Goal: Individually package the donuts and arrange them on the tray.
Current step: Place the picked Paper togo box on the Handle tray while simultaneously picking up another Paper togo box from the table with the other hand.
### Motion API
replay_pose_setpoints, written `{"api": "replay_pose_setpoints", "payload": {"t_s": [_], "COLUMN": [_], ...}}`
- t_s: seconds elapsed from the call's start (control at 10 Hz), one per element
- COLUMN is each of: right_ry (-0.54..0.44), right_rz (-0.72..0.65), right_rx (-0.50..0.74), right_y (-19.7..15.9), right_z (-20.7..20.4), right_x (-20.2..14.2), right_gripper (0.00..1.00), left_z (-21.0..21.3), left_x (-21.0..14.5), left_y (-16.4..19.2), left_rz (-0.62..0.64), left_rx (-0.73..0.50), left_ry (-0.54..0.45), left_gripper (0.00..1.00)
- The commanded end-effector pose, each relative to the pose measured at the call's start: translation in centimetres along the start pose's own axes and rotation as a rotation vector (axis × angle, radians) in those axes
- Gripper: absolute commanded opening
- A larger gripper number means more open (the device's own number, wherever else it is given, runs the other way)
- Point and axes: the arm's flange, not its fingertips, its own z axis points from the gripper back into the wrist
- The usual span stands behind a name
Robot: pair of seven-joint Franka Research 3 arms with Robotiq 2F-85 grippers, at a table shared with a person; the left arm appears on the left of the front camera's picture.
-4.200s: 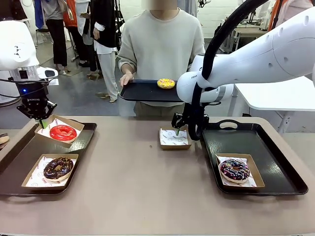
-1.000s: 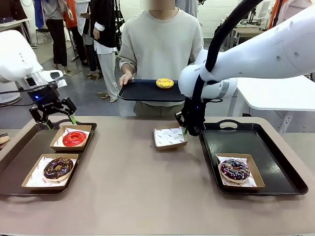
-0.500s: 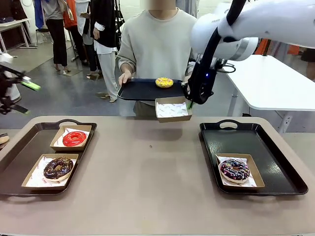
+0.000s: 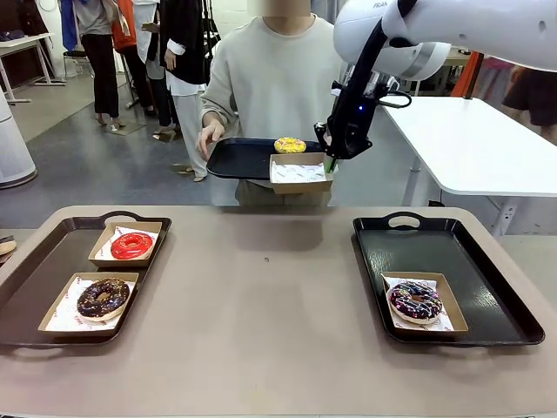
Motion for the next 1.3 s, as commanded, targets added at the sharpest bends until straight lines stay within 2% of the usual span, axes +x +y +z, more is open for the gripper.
{"api": "replay_pose_setpoints", "payload": {"t_s": [0.0, 0.3, 0.5, 0.6, 0.8, 0.9, 1.2], "right_ry": [0.017, 0.017, 0.014, 0.017, 0.022, 0.015, 0.015], "right_rz": [-0.041, -0.059, -0.076, -0.073, -0.068, -0.045, -0.045], "right_rx": [-0.012, -0.059, -0.087, -0.103, -0.123, -0.077, -0.077], "right_y": [1.2, 1.4, 1.7, 1.9, 2.0, 1.3, 1.3], "right_z": [-0.2, -1.0, -1.5, -1.7, -2.0, -2.1, -2.1], "right_x": [1.4, 2.2, 2.9, 3.2, 3.8, 2.3, 2.3], "right_gripper": [0.0, 0.0, 0.0, 0.0, 0.0, 0.0, 0.0], "left_z": [1.2, 3.0, 2.9, 2.7, 2.7, 2.7, 2.7], "left_x": [0.1, 0.0, 0.6, -0.6, -0.6, -0.6, -0.6], "left_y": [3.9, 8.5, 9.1, 9.4, 9.4, 9.4, 9.4], "left_rz": [-0.033, 0.054, 0.087, 0.074, 0.074, 0.074, 0.074], "left_rx": [-0.091, -0.075, -0.021, -0.056, -0.056, -0.056, -0.056], "left_ry": [-0.035, -0.1, -0.112, -0.088, -0.088, -0.088, -0.088], "left_gripper": [1.0, 1.0, 1.0, 1.0, 1.0, 1.0, 1.0]}}
